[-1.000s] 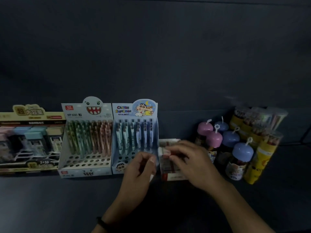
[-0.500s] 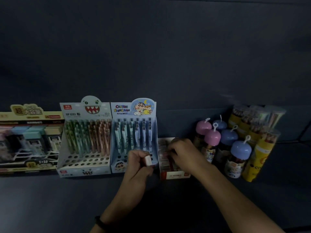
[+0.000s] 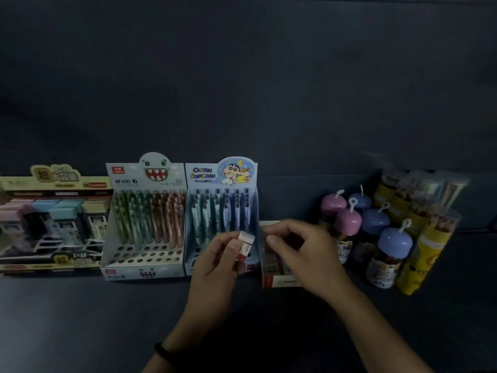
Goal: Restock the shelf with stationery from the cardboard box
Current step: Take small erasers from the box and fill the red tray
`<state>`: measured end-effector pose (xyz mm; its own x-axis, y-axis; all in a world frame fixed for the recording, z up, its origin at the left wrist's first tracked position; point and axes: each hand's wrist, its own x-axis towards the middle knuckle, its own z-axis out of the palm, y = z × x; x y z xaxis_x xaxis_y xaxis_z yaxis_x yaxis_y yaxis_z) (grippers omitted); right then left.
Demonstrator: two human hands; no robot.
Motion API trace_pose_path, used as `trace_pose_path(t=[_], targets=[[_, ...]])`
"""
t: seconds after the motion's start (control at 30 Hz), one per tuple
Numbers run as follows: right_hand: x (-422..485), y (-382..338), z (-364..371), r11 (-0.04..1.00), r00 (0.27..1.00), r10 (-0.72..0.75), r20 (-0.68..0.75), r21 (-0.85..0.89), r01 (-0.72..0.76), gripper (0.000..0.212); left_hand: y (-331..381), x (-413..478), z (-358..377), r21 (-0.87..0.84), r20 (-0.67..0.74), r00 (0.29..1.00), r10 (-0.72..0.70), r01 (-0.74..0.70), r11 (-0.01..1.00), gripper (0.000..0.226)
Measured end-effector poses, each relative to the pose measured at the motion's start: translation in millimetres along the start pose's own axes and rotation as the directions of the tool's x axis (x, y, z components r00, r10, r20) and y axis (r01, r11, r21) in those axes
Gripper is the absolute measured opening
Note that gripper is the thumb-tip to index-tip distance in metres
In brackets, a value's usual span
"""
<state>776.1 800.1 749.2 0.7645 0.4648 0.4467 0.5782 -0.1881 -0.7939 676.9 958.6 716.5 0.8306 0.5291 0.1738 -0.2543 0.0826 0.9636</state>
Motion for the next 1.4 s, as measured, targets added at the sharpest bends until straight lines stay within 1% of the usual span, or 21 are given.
trace_pose_path(t=[0.07,0.1,0.13,0.17,0.2,0.27,0.33,0.4,0.53,0.63,0.7,0.77,0.83,0.9,0.93,1.0,1.13,1.2,1.27,1.4], targets=[[-10,-6,7,0.993,1.000,0.016,0.005,0.119,-0.017,0.026,2,0,1,-0.060,-0.020,1.000,0.012,-0.013,0.998,0.020],[-14,-8,10,0.991,1.000,0.009,-0.007,0.135,-0.008,0.031,3,0,2,-0.124,-0.028,1.000,0.004,-0.007,0.992,0.018],[-17,-9,14,0.994,0.999,-0.015,-0.030,0.107,0.018,0.036,4,-1,4,-0.197,-0.027,1.000,-0.014,0.008,0.980,0.014],[-19,-10,16,0.997,0.997,-0.058,-0.050,0.040,0.060,0.039,5,-2,6,-0.246,-0.015,1.000,-0.024,0.020,0.969,0.012],[-20,-10,18,0.994,0.993,-0.104,-0.057,-0.030,0.102,0.041,6,-3,7,-0.255,-0.005,1.000,-0.024,0.022,0.967,0.014],[-21,-8,21,0.978,0.983,-0.175,-0.056,-0.122,0.167,0.042,4,-4,6,-0.205,0.018,1.000,-0.003,0.007,0.979,0.020],[-22,-3,22,0.963,0.973,-0.222,-0.067,-0.171,0.208,0.042,4,-5,6,-0.156,0.031,0.999,0.031,-0.026,0.987,0.017],[-23,2,21,0.951,0.962,-0.260,-0.087,-0.196,0.239,0.041,2,-5,5,-0.121,0.042,0.996,0.073,-0.067,0.990,0.016],[-23,5,16,0.936,0.950,-0.303,-0.080,-0.211,0.281,0.037,-2,-8,2,0.006,0.059,0.983,0.173,-0.174,0.985,0.016],[-22,4,10,0.918,0.942,-0.328,-0.073,-0.258,0.300,0.032,-7,-6,1,0.144,0.065,0.956,0.287,-0.293,0.945,0.010],[-17,7,2,0.902,0.941,-0.327,-0.082,-0.325,0.285,0.025,-11,-4,1,0.286,0.089,0.929,0.358,-0.368,0.885,0.012],[-8,15,-10,0.879,0.954,-0.283,-0.098,-0.424,0.218,0.015,-15,-4,1,0.449,0.162,0.902,0.401,-0.429,0.783,0.014],[4,25,-23,0.865,0.978,-0.185,-0.098,-0.489,0.114,0.013,-17,-5,3,0.554,0.304,0.856,0.419,-0.517,0.653,0.014],[12,33,-28,0.855,0.995,-0.075,-0.059,-0.517,0.034,0.013,-22,-5,5,0.578,0.437,0.803,0.406,-0.596,0.557,0.013],[16,36,-27,0.839,0.999,-0.031,-0.032,-0.544,0.009,0.013,-25,-4,5,0.587,0.480,0.782,0.397,-0.623,0.517,0.014],[22,40,-23,0.802,0.998,0.055,0.012,-0.596,-0.037,0.011,-29,-2,4,0.609,0.513,0.764,0.392,-0.646,0.460,0.017],[31,47,-13,0.722,0.976,0.203,0.082,-0.686,-0.092,0.012,-35,2,3,0.602,0.525,0.752,0.400,-0.660,0.450,0.022],[32,50,-10,0.672,0.969,0.231,0.092,-0.735,-0.091,0.016,-37,3,4,0.593,0.525,0.747,0.407,-0.664,0.455,0.023],[32,50,-7,0.644,0.966,0.239,0.097,-0.760,-0.083,0.016,-37,4,5,0.587,0.519,0.749,0.411,-0.662,0.465,0.023],[32,49,-8,0.635,0.959,0.251,0.129,-0.770,-0.062,0.011,-35,2,4,0.571,0.519,0.761,0.389,-0.648,0.504,0.025]])
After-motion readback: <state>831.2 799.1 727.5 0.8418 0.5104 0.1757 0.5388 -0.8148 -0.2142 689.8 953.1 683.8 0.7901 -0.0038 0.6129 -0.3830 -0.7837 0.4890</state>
